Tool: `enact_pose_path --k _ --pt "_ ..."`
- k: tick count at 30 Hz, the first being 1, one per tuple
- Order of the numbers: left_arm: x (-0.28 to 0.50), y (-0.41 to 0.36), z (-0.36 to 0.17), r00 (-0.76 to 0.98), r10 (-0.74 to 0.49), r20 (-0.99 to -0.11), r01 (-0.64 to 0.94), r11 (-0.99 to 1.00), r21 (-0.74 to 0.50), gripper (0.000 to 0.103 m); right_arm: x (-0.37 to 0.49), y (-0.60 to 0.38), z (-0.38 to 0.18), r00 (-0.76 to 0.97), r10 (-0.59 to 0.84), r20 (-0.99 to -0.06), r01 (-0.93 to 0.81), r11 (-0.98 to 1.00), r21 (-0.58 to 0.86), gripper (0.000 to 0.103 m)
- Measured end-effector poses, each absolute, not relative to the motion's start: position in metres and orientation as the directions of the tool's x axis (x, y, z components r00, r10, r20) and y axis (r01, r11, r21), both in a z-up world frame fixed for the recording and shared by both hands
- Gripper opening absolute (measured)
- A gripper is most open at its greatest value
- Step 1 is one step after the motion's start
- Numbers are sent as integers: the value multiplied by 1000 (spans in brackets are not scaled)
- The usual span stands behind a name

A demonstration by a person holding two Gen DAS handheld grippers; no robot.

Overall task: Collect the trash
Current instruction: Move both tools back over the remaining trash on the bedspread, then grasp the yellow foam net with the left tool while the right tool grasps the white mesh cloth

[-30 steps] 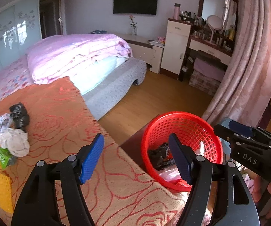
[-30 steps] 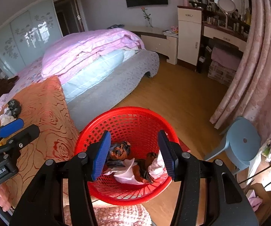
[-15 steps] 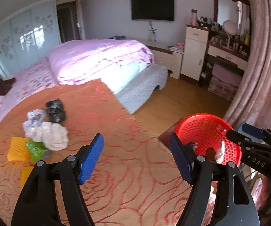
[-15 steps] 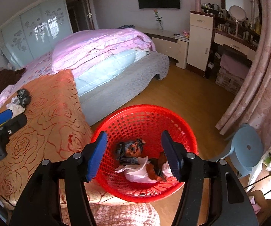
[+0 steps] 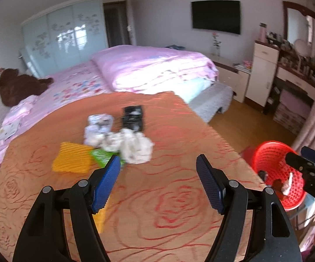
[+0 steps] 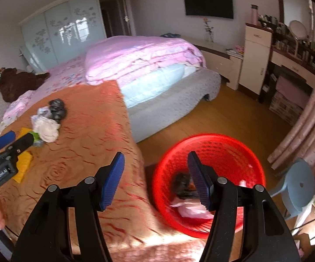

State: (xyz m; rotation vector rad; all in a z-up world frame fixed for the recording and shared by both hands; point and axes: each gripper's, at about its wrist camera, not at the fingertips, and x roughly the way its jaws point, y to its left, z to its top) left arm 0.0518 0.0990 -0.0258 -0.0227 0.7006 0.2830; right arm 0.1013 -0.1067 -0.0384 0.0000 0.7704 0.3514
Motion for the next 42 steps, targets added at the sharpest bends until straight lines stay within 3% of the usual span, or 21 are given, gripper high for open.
enact_pose_path --k 11,26,34,36,38,42 --pt "27 160 -29 679 336 -653 -383 921 75 69 99 -48 -25 630 437 -642 -415 888 197 59" --pt "1 203 -72 596 297 -746 -408 912 37 69 95 -51 -44 600 439 -669 -417 885 207 59" --pt "0 204 -78 602 272 -751 -390 920 21 69 90 -42 -50 583 441 -682 -440 878 192 59" --pt "0 205 -80 606 262 -751 -384 923 12 64 89 -39 -51 581 439 -686 -443 877 186 59" --pt "0 204 -81 612 248 -751 -375 927 0 50 88 -36 -53 577 436 -690 -448 876 179 59" --pt "-2 203 -82 632 227 -741 -355 935 -17 35 87 -28 -55 575 431 -696 -462 873 160 59"
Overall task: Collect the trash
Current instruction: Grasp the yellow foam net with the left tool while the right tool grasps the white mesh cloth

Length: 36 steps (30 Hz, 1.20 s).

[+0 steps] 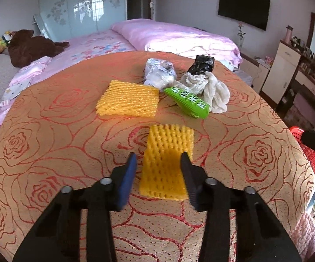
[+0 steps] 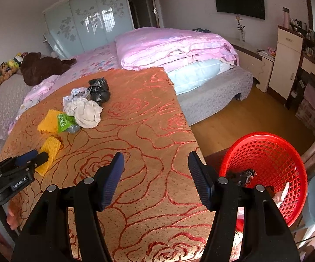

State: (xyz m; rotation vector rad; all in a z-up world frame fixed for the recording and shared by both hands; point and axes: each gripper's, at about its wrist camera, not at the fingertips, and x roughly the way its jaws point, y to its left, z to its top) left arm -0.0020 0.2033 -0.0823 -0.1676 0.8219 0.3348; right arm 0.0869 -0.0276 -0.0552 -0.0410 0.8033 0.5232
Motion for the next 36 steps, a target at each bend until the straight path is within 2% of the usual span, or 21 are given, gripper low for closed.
enact_pose_path --k 5,20,26,31,34,36 --pt "-3 204 -83 643 221 -733 -360 932 -34 29 92 -11 -52 574 434 -694 -487 863 137 59" --pt "-7 202 -87 663 218 -716 -354 934 -43 29 133 102 -41 485 525 -700 -624 768 144 59" --pt "-9 202 -87 667 209 -715 -351 935 -54 29 148 136 -53 430 519 -739 -648 748 148 59" --pt "-11 202 -86 668 204 -716 -351 935 -60 29 145 142 -64 394 518 -760 -669 728 150 38" --pt "-11 203 -86 670 198 -716 -350 934 -69 29 142 136 -65 387 523 -760 -672 724 156 29" --pt "-11 205 -85 672 191 -716 -350 934 -80 28 140 128 -61 389 535 -750 -666 726 173 28"
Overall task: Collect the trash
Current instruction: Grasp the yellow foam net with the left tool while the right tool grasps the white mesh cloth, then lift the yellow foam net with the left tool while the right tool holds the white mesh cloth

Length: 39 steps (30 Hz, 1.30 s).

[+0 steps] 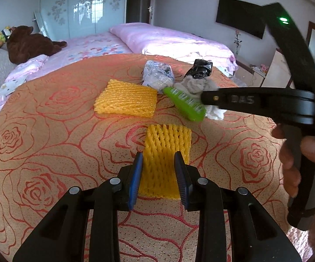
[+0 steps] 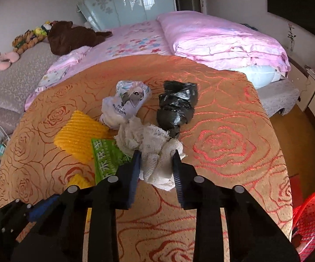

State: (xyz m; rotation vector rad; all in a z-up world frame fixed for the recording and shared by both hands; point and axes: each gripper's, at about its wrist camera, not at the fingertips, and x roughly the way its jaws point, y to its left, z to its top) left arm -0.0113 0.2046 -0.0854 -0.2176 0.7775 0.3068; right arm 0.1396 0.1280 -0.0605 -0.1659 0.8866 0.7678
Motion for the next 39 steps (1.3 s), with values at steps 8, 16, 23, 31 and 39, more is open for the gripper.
enact_pose_path --k 8,16,23,31,39 --pt "-14 209 -84 679 174 -714 -353 929 -109 24 115 87 -40 458 538 -708 -651 745 145 27" --pt "-19 211 -76 691 159 -705 -358 923 -143 14 97 49 -39 490 527 -695 -626 767 141 27" --pt "-16 205 -75 690 156 -707 -354 924 -142 49 94 29 -43 490 530 -692 -607 777 166 27" --pt "-8 197 -82 669 172 -723 -343 935 -95 64 91 23 -51 475 535 -699 -595 780 192 27" --pt "-7 195 -90 653 181 -736 -336 939 -67 44 90 19 -52 473 538 -698 -592 781 201 27"
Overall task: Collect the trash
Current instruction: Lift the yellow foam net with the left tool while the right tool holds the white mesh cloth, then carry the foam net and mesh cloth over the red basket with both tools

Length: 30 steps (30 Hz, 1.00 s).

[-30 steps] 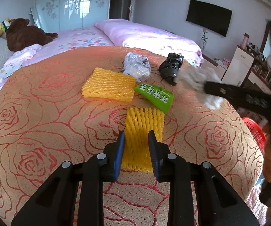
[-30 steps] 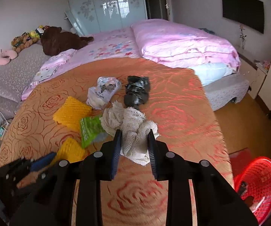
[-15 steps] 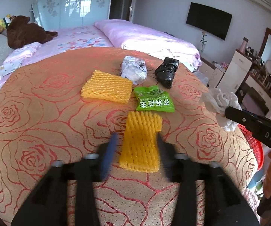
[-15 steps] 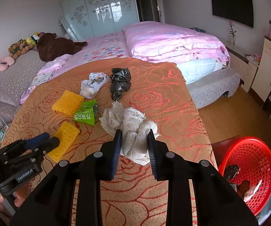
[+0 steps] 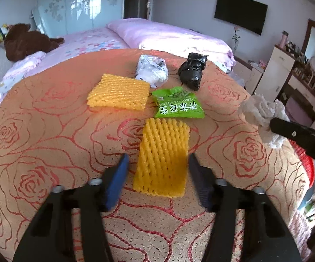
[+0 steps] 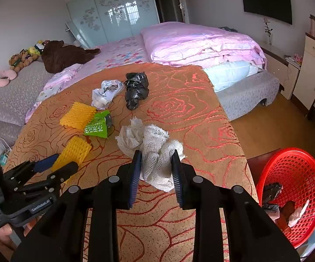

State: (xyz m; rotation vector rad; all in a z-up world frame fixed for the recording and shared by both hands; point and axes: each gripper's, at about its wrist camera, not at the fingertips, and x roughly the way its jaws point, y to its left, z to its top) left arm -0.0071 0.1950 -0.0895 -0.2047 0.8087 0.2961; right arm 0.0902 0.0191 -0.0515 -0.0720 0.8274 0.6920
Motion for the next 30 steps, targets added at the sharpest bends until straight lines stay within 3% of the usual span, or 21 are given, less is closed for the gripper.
enact_pose_path --k 11,30 --pt "-12 192 -82 675 173 -718 -324 943 -77 19 89 10 -49 487 539 -687 -579 788 208 27" --pt "-11 168 -42 746 124 -654 -249 963 -102 17 89 -10 -32 531 538 -654 -551 806 216 27"
